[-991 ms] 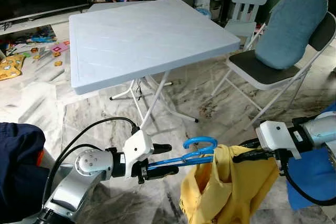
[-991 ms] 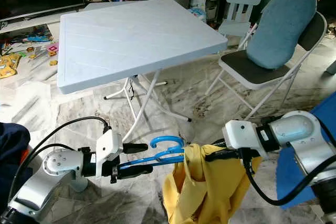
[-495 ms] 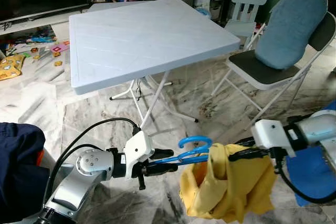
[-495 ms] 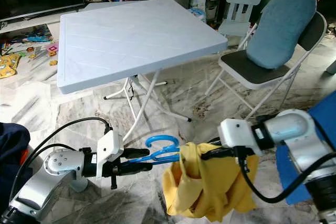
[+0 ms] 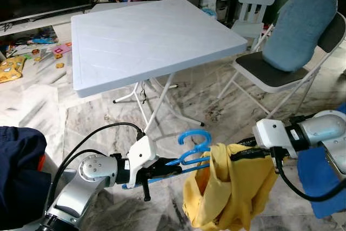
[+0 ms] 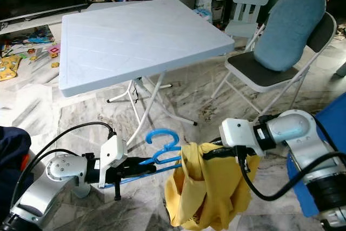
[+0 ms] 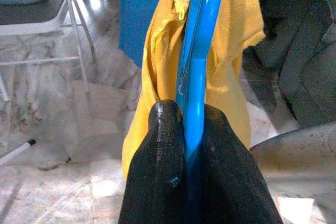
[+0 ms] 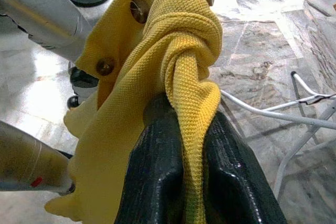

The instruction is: Hang hanger

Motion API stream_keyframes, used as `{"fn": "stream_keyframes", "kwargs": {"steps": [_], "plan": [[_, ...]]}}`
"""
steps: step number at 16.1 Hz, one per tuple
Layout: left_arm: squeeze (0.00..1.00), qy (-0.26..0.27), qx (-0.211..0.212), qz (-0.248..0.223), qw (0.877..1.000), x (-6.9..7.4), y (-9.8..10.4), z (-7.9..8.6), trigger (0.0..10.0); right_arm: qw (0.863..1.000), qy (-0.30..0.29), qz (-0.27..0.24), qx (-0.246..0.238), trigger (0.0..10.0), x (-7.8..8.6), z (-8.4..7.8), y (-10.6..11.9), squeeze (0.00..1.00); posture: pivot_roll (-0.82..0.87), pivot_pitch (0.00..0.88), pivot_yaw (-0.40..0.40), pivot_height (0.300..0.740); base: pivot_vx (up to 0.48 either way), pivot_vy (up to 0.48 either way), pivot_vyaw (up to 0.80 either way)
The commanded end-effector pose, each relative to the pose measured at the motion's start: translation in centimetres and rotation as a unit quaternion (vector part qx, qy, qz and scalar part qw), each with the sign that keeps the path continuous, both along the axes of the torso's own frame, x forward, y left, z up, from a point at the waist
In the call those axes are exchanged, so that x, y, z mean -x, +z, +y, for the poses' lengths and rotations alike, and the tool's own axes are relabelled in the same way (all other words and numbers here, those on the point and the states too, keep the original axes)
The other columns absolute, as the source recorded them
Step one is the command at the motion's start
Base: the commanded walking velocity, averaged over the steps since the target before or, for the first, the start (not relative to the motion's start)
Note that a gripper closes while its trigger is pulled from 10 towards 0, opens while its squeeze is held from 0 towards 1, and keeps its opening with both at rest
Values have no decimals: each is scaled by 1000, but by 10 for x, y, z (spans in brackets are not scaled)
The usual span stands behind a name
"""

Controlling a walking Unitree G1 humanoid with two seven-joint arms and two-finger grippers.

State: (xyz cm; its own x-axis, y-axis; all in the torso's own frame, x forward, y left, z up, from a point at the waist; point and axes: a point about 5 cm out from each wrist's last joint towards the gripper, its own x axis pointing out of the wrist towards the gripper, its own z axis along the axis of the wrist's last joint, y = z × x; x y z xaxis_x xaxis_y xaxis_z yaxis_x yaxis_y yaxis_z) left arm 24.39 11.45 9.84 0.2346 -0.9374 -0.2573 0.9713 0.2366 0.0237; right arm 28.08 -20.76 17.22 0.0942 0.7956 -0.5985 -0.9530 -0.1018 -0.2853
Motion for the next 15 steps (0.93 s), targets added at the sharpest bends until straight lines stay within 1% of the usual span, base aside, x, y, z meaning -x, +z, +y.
{"fn": "stream_keyframes", "kwargs": {"steps": [1,2,4,5,6,7,9,11,12,13,14,15], "plan": [[0,26,4,0,1000,-3,-4,0,0,999,22,-32,-37,10000,-6,16,16,0,-140,0,43,740,0,0,0],[0,40,10,0,999,-5,-4,0,0,998,18,-30,-43,10000,-8,17,17,1000,-139,0,42,740,0,0,0],[0,77,24,0,997,-9,-9,2,0,998,9,-28,-50,10000,-13,20,16,1000,-138,0,36,740,0,0,0],[0,97,23,-12,995,-10,-12,3,0,997,5,-55,-47,10000,-20,28,12,1000,-141,0,33,740,0,0,0],[0,102,27,-13,994,-10,-12,3,0,997,2,-65,-46,10000,-22,32,11,1000,-139,0,30,740,0,0,0],[0,115,41,-14,992,-10,-11,1,0,995,-3,-88,-48,10000,-29,42,8,1000,-132,0,26,740,0,0,0],[0,121,45,-16,992,-10,-10,0,0,991,-24,-120,-57,10000,-37,50,8,1000,-124,0,23,740,0,0,0],[0,124,46,-16,991,-9,-12,0,0,986,-44,-153,-46,10000,-44,54,4,1000,-121,0,22,740,0,0,0],[0,128,55,-9,990,-8,-12,-1,0,981,-74,-177,-24,10000,-51,53,0,1000,-119,0,20,740,0,0,0],[0,130,61,-5,990,-8,-11,-1,0,979,-80,-185,-18,10000,-53,52,-1,1000,-117,0,19,740,0,0,0],[0,136,78,-1,988,-10,-7,-4,0,975,-104,-194,-23,10000,-57,53,-2,1000,-117,0,19,740,0,0,0],[0,143,85,0,986,-12,-6,-5,0,968,-135,-208,-21,10000,-62,52,-2,1000,-118,0,19,740,0,0,0]]}}
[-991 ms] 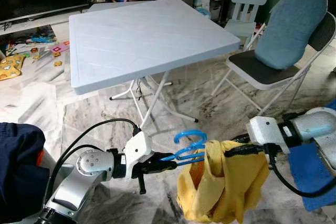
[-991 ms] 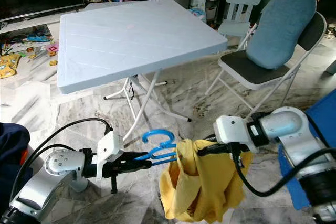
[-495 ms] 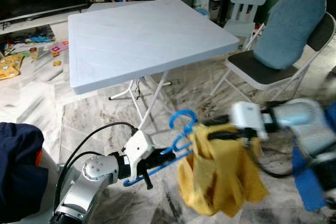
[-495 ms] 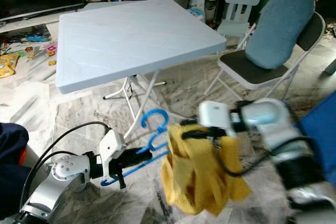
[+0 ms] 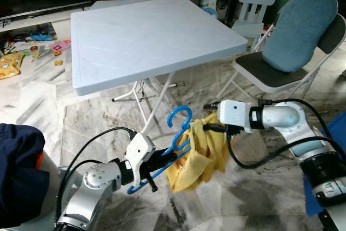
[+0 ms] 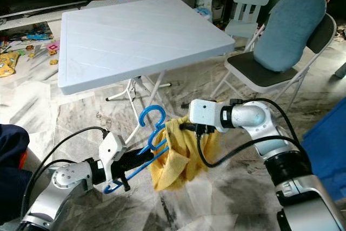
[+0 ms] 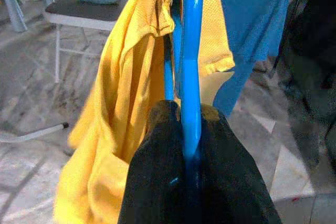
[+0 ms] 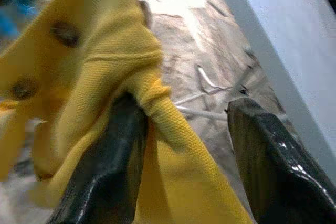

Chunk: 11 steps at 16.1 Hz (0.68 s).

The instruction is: Hang hanger

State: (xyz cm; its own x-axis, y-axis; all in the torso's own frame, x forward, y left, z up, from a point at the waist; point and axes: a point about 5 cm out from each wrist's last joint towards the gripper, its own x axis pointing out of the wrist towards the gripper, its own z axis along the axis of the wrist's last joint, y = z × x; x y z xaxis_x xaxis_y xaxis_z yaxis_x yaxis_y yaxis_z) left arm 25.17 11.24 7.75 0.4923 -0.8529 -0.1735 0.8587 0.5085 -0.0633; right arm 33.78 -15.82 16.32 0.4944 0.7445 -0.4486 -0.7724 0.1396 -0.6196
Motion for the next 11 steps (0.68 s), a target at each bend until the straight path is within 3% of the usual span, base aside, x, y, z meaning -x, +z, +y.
{"fn": "stream_keyframes", "kwargs": {"steps": [1,4,6,11], "plan": [[0,-1,26,-29,999,-5,15,-3,0,999,-21,-25,3,10000,-7,2,7,1000,-119,0,20,740,0,0,0],[0,41,33,-26,998,-13,15,0,0,997,-60,-45,24,10000,-10,-6,3,1000,-115,0,19,740,0,0,0],[0,62,49,-25,997,-17,19,2,0,996,-82,-41,5,10000,-11,-8,2,1000,-114,0,21,740,0,0,0],[0,78,39,-22,996,-21,16,4,0,990,-124,-69,-9,10000,-15,-16,5,1000,-122,0,27,740,0,0,0]]}}
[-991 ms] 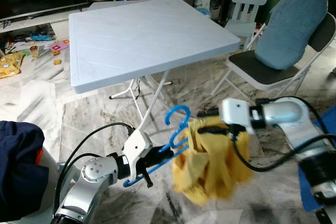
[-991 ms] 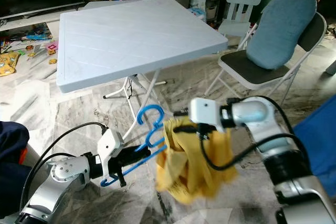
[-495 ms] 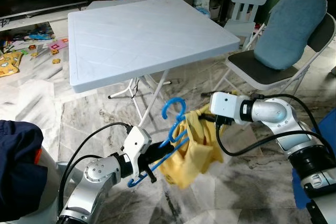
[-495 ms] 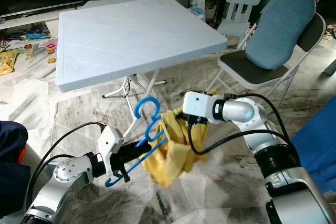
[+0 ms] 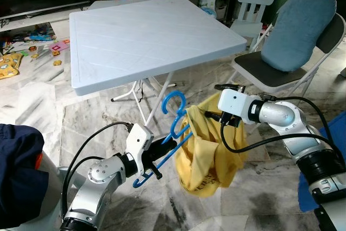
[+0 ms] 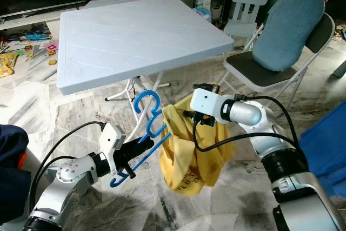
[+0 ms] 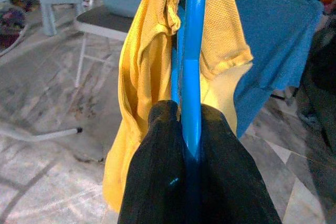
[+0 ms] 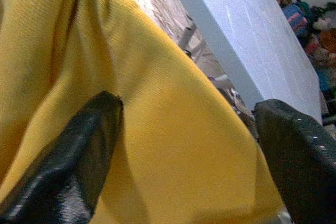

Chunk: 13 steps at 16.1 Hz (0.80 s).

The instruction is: Hang hanger

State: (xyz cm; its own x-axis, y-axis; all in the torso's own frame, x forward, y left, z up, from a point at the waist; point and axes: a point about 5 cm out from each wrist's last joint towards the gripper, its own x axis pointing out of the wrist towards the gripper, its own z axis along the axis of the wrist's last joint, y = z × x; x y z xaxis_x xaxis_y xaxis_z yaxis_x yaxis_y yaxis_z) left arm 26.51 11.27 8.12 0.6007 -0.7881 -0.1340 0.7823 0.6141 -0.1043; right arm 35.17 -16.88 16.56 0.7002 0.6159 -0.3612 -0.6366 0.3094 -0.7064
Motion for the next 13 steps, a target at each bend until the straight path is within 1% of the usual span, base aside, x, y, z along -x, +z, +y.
{"fn": "stream_keyframes", "kwargs": {"steps": [1,2,3,4,5,6,7,8,9,10,11,13], "plan": [[0,16,9,-27,999,-8,12,4,0,1000,-25,-13,-7,10000,-2,-9,5,1000,-122,0,27,740,0,0,0],[0,18,7,-24,1000,-9,11,5,0,997,-60,-36,-27,10000,-6,-17,12,957,-127,0,35,740,0,0,0],[0,19,5,-23,1000,-9,10,5,0,995,-80,-47,-48,10000,-9,-21,17,800,-126,0,36,740,0,0,0],[0,19,4,-22,1000,-9,10,6,0,993,-88,-52,-58,10000,-10,-23,18,573,-125,0,38,740,0,0,0],[0,19,4,-22,1000,-9,10,6,0,993,-88,-52,-58,10000,-10,-23,18,573,-125,0,38,740,0,0,0],[0,32,-3,-26,999,-14,10,9,0,989,-92,16,-112,10000,-5,-26,9,0,-121,0,40,740,0,0,0],[0,37,-5,-28,999,-15,11,9,0,987,-91,39,-129,10000,-3,-26,6,0,-121,0,40,740,0,0,0],[0,44,-4,-30,999,-17,12,11,0,981,-90,85,-150,10000,2,-31,0,0,-119,0,40,740,0,0,0],[0,45,-4,-30,999,-17,12,11,0,979,-89,96,-153,10000,4,-32,-1,0,-119,0,40,740,0,0,0],[0,47,-3,-29,998,-17,13,12,0,976,-64,140,-154,10000,13,-34,-7,0,-120,0,45,740,0,0,0],[0,47,-1,-29,998,-18,13,12,0,967,-44,185,-166,10000,24,-36,-14,0,-122,0,46,740,0,0,0],[0,44,2,-30,999,-19,15,12,0,966,-50,186,-174,10000,25,-33,-19,0,-124,0,49,740,0,0,0]]}}
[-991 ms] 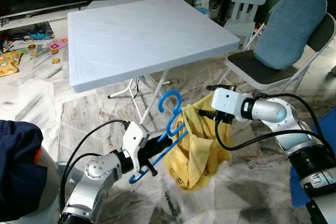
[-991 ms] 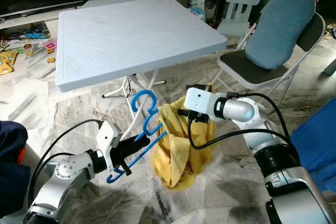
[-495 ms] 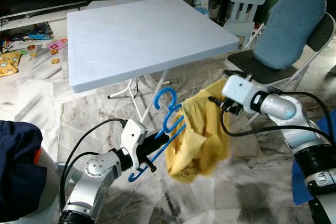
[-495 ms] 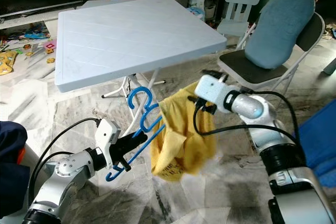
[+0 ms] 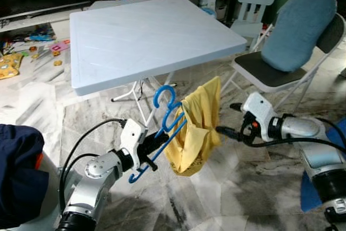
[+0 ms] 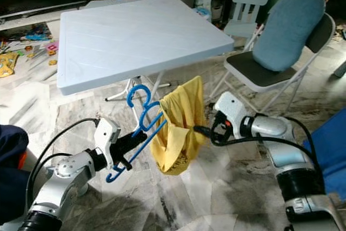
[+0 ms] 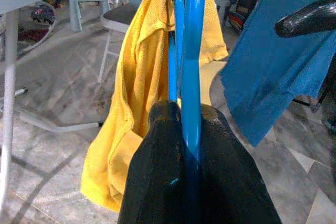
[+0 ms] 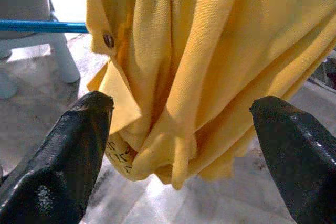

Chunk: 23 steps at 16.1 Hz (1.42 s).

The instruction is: Hang hanger

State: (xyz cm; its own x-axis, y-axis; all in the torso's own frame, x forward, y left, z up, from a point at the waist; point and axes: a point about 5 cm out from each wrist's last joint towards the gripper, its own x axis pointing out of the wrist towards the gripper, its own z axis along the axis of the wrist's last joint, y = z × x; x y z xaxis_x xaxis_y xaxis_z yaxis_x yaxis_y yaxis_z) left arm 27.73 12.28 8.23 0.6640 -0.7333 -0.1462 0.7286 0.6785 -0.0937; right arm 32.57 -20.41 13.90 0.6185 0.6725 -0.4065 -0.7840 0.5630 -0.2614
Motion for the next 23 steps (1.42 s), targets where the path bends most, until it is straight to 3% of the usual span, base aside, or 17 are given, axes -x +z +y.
{"fn": "stream_keyframes", "kwargs": {"steps": [1,3,7,8,12,17,20,23], "plan": [[0,1,10,-32,999,-7,14,1,0,1000,0,-13,-16,10000,-2,6,6,0,-124,0,49,740,0,0,0],[0,-12,22,-36,999,-7,20,-3,0,998,-5,7,-61,10000,1,27,-1,0,-119,0,51,740,0,0,0],[0,-42,41,-40,997,-1,26,-12,0,994,-51,3,-94,10000,-2,49,-13,0,-113,0,47,740,0,0,0],[0,-48,44,-39,997,0,26,-13,0,993,-63,-6,-101,0,-3,52,-13,0,-113,0,47,740,0,0,0],[0,-54,44,-35,997,2,26,-13,0,985,-121,-32,-119,0,-13,49,-8,0,-114,0,44,740,0,0,0],[0,-51,39,-32,997,2,24,-10,0,986,-108,-47,-116,0,-14,40,-2,0,-118,0,45,740,0,0,0],[0,-50,37,-33,998,1,24,-10,0,983,-138,-58,-104,0,-19,26,1,0,-121,0,44,740,0,0,0],[0,-51,37,-33,997,1,24,-12,0,980,-151,-60,-113,0,-21,27,2,0,-120,0,42,740,0,0,0]]}}
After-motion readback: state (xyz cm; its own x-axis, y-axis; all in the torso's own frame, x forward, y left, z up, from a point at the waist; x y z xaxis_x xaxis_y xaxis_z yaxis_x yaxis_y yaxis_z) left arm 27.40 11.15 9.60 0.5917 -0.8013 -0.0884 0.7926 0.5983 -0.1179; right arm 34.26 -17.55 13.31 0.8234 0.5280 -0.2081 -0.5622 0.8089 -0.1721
